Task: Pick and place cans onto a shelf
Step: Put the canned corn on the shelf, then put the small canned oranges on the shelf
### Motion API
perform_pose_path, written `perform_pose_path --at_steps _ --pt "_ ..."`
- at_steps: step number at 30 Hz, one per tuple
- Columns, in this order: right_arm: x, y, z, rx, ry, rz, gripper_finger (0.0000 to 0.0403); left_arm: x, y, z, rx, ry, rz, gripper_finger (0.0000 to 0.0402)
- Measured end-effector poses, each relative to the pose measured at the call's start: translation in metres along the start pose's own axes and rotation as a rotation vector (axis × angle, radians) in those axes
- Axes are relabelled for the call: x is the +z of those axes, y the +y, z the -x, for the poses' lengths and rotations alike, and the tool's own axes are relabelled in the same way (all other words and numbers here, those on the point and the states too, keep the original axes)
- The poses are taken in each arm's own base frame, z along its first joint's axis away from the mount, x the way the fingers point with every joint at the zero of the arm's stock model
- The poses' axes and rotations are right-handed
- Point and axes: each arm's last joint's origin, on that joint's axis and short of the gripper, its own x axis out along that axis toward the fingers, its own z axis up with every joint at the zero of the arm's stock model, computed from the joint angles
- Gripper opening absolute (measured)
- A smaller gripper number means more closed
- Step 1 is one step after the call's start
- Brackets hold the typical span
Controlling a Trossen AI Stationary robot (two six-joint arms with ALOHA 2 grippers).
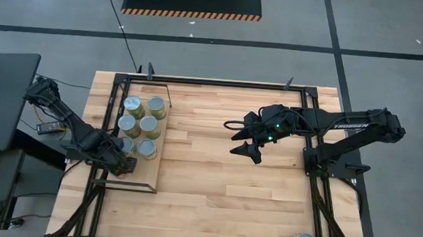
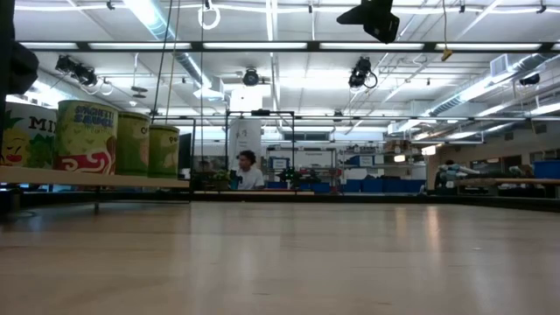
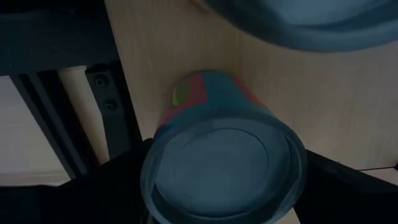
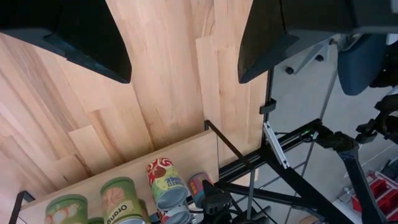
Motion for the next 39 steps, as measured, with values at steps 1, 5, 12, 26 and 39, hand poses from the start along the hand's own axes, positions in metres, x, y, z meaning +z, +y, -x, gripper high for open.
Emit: perform_pose_path --at_steps 1,5,12,26,39 --pt "0.0 0.0 0.0 0.0 0.0 -0.001 0.0301 0.0 0.0 0.0 0.0 -0.001 -0.002 0.0323" --pt "0.0 0.0 0.0 0.0 0.0 -0.001 0.0301 -0.001 0.0 0.0 0.002 0.002 -0.004 0.0338" --pt "0.0 0.0 0.0 0.0 0.0 -0.002 0.0301 -0.001 0.001 0.0 0.013 0.022 -0.013 0.0353" --pt "0.0 0.0 0.0 0.007 0.003 -0.001 0.0301 -0.008 -0.007 0.031 -0.05 0.024 -0.016 0.0354" --pt "-0.012 0.021 -0.002 0.037 0.034 0.18 0.0298 -0.01 -0.008 0.107 -0.213 -0.101 -0.047 0.0353"
